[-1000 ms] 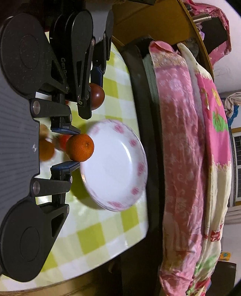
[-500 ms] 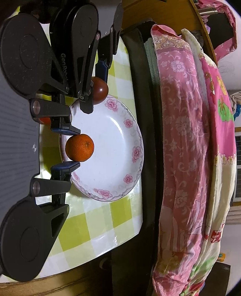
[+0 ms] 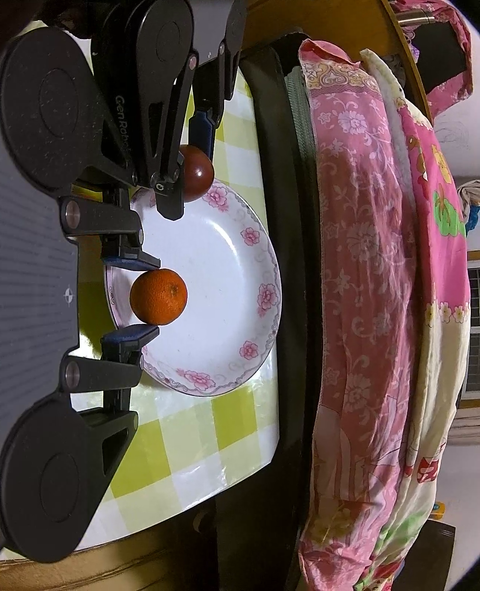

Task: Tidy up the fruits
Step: 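Carry both fruits over the white plate and open both tools to release, then withdraw both open tools from the plate back toward the loose fruits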

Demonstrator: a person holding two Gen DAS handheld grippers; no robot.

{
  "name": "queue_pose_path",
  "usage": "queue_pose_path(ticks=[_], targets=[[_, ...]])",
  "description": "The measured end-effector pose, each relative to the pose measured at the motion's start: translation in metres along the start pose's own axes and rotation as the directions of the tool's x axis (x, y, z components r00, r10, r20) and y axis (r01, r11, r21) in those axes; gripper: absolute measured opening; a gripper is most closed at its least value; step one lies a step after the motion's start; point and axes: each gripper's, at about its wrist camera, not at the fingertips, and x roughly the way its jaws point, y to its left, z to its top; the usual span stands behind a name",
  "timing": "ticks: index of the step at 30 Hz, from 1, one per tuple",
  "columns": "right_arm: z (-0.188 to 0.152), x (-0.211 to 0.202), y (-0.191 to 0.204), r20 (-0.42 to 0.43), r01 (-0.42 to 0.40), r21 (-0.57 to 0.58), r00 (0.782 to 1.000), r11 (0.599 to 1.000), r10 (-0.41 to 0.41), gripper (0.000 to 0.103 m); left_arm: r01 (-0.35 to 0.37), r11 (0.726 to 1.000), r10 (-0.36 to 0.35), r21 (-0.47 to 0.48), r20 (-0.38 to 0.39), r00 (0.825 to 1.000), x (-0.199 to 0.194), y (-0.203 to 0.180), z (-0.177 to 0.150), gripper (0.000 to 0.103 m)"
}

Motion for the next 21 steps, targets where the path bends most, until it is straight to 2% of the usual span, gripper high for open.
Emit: queue_pose_path(ticks=[9,21], targets=[[-0.0011,0.0004,-0.0001,0.01,0.001,0.001,1.0,1.0,-0.001,0.031,-0.014,1.0,0.014,0.003,0.008,1.0,-0.0015,0.0007,0.0009,0.051],[0.0018,-0.0053,-0.0041,0.036,0.002,0.018,0.999,1.0,-0.002,0.038,-0.016,1.0,0.016,-0.009,0.034,0.999,-0.008,0.003,0.0027,0.055]])
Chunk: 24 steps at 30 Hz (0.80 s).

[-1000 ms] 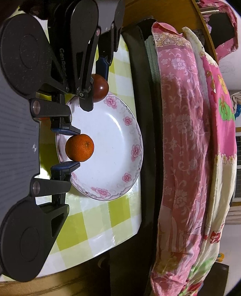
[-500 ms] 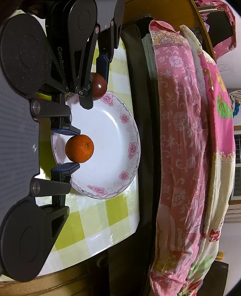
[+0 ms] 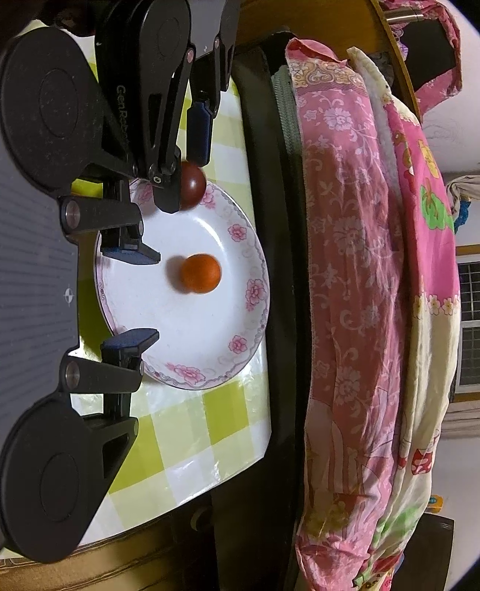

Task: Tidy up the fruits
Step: 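Withdraw both open tools from the plate back toward the loose fruits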

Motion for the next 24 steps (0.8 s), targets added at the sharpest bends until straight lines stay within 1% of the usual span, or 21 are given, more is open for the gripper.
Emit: queue_pose_path(ticks=[2,10,24], targets=[[0.0,-0.003,-0.001,0.009,-0.002,0.003,1.0,1.0,0.002,0.039,0.001,1.0,-0.001,-0.002,0.005,1.0,-0.003,0.001,0.0,0.055],[-0.003,-0.013,0.005,0.019,-0.021,-0.007,1.0,1.0,0.021,0.039,0.014,1.0,-0.014,0.001,-0.012,1.0,-0.016,0.006,-0.007,0.056],[-0.01,-0.028,0.012,0.012,-0.042,0.002,0.999,0.999,0.042,0.04,0.036,0.999,-0.036,0.004,-0.035,0.999,-0.031,0.002,-0.014,0.056]])
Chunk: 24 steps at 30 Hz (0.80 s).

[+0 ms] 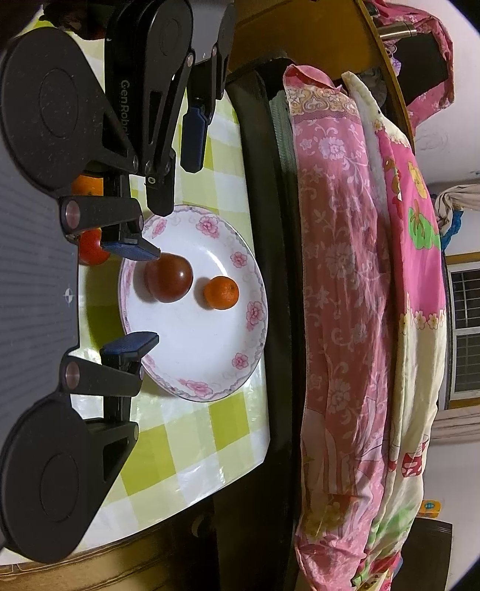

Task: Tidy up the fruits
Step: 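Withdraw both open tools from the plate back toward the loose fruits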

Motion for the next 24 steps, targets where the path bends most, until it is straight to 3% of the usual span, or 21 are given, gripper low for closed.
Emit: queue_pose_path(ticks=[12,24], targets=[[-0.011,-0.009,0.009,-0.027,-0.033,-0.021,0.999,0.999,0.033,0.041,0.028,0.999,-0.028,0.017,-0.022,0.999,-0.012,0.0,-0.013,0.056],[-0.027,-0.016,0.01,-0.095,-0.073,-0.053,0.993,0.996,0.067,0.041,0.075,0.99,-0.067,0.123,-0.074,0.995,-0.024,0.004,-0.047,0.056]])
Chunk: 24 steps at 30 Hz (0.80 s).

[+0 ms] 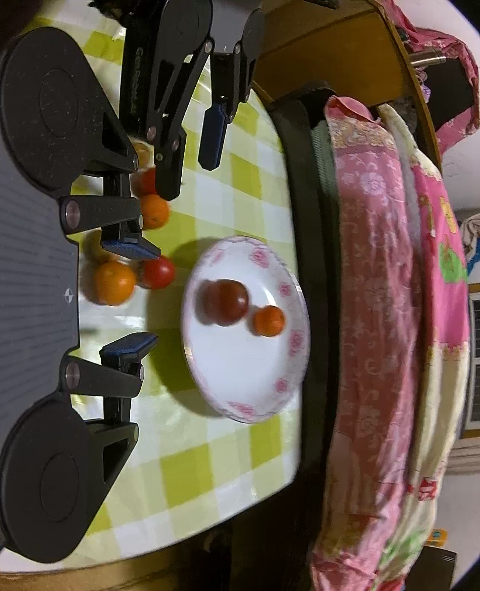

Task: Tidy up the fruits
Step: 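Withdraw both open tools from the plate back toward the loose fruits, then grasp a small brown round fruit with left tool while right tool grasps an orange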

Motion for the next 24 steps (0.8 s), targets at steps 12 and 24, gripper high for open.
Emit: queue_pose_path(ticks=[12,24], targets=[[-0.021,0.008,0.013,-0.057,-0.038,-0.113,0.998,0.993,0.031,0.041,0.02,0.998,-0.016,0.055,-0.062,0.998,0.011,0.002,-0.03,0.056],[-0.023,0.016,0.002,-0.061,-0.031,-0.09,0.998,0.995,0.026,0.041,0.01,1.0,-0.011,-0.004,-0.065,0.998,0.015,0.01,-0.036,0.033]])
